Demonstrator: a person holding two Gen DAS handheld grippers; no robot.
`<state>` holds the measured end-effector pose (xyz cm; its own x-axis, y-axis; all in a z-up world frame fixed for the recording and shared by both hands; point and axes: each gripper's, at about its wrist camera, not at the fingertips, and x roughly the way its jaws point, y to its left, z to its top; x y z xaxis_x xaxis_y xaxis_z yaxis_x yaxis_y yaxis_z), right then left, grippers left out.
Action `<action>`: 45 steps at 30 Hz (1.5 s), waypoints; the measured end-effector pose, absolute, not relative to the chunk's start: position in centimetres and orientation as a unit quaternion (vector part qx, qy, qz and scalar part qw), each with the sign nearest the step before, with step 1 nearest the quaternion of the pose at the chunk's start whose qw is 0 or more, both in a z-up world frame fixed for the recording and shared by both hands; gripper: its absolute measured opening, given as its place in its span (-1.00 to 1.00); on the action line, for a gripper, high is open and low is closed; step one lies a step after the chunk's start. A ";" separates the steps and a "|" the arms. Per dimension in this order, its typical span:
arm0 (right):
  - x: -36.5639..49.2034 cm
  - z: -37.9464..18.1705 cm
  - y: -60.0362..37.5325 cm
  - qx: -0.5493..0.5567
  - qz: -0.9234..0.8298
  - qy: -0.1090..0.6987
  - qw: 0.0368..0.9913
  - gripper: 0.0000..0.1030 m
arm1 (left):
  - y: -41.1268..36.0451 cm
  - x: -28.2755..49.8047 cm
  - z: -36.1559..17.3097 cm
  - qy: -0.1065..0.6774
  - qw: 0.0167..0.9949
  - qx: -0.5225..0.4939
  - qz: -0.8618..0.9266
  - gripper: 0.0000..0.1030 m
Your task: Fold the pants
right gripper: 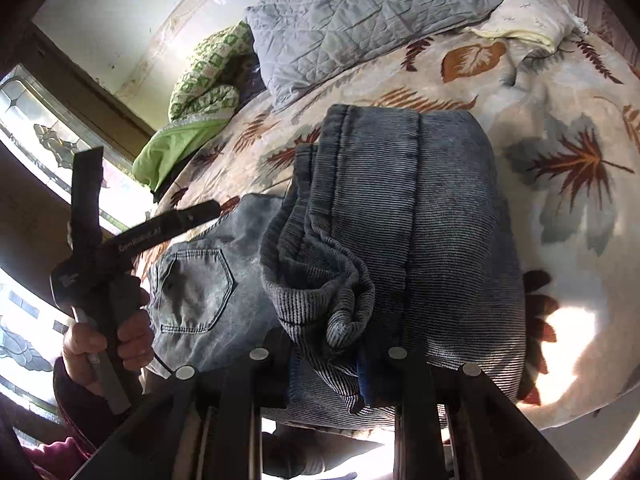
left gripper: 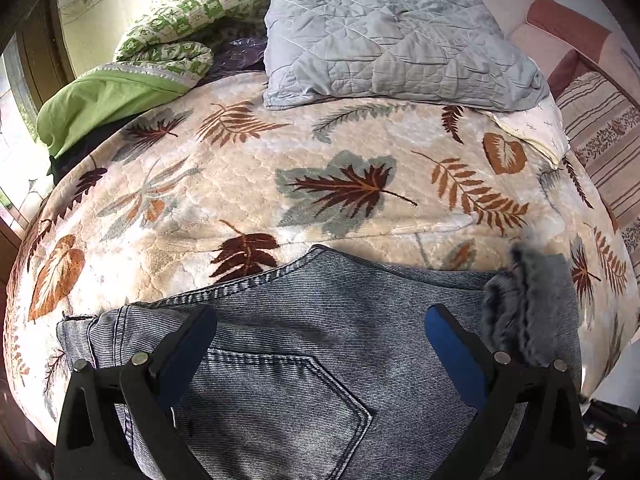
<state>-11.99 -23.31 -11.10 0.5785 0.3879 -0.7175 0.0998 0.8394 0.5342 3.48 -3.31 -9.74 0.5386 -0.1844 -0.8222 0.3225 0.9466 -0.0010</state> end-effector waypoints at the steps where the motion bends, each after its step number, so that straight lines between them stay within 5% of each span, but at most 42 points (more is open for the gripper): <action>1: -11.7 -11.7 -22.4 0.261 0.091 0.466 0.840 -0.46 | -3.3 3.5 -9.8 0.458 0.874 0.077 -0.144 1.00; 4: -11.7 -12.2 -20.3 0.206 0.102 0.489 0.841 -0.29 | -3.7 3.4 -10.0 0.455 0.874 0.086 -0.147 1.00; 7: -12.3 -11.6 -19.4 0.188 0.148 0.490 0.838 0.18 | -4.3 3.1 -10.1 0.449 0.875 0.096 -0.153 1.00; 8: -12.5 -11.4 -19.5 0.194 0.163 0.488 0.835 0.20 | -4.5 2.9 -10.1 0.446 0.876 0.099 -0.156 1.00; 18: -11.9 -7.4 -25.8 0.219 0.068 0.404 0.885 0.16 | -7.4 0.9 -10.8 0.435 0.871 0.136 -0.183 1.00; 20: -10.9 -7.1 -27.1 0.231 0.034 0.391 0.890 -0.11 | -8.4 0.1 -10.8 0.427 0.870 0.150 -0.195 1.00; 23: -8.0 -7.7 -28.5 0.248 0.010 0.399 0.883 -0.24 | -9.8 -1.4 -11.0 0.410 0.869 0.180 -0.210 1.00; 34: -3.0 -13.6 -29.0 0.269 0.005 0.472 0.839 -0.23 | -12.6 -3.2 -14.1 0.420 0.832 0.284 -0.226 1.00; 45: -7.4 -10.4 -27.4 0.222 0.036 0.424 0.877 -0.23 | -6.7 1.8 -12.3 0.462 0.851 0.185 -0.167 1.00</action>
<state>-7.42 -27.36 -10.43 0.6380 0.2510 -0.7280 0.1253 0.8990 0.4197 1.80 -6.71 -12.27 0.5180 -0.1135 -0.8478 0.4556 0.8755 0.1612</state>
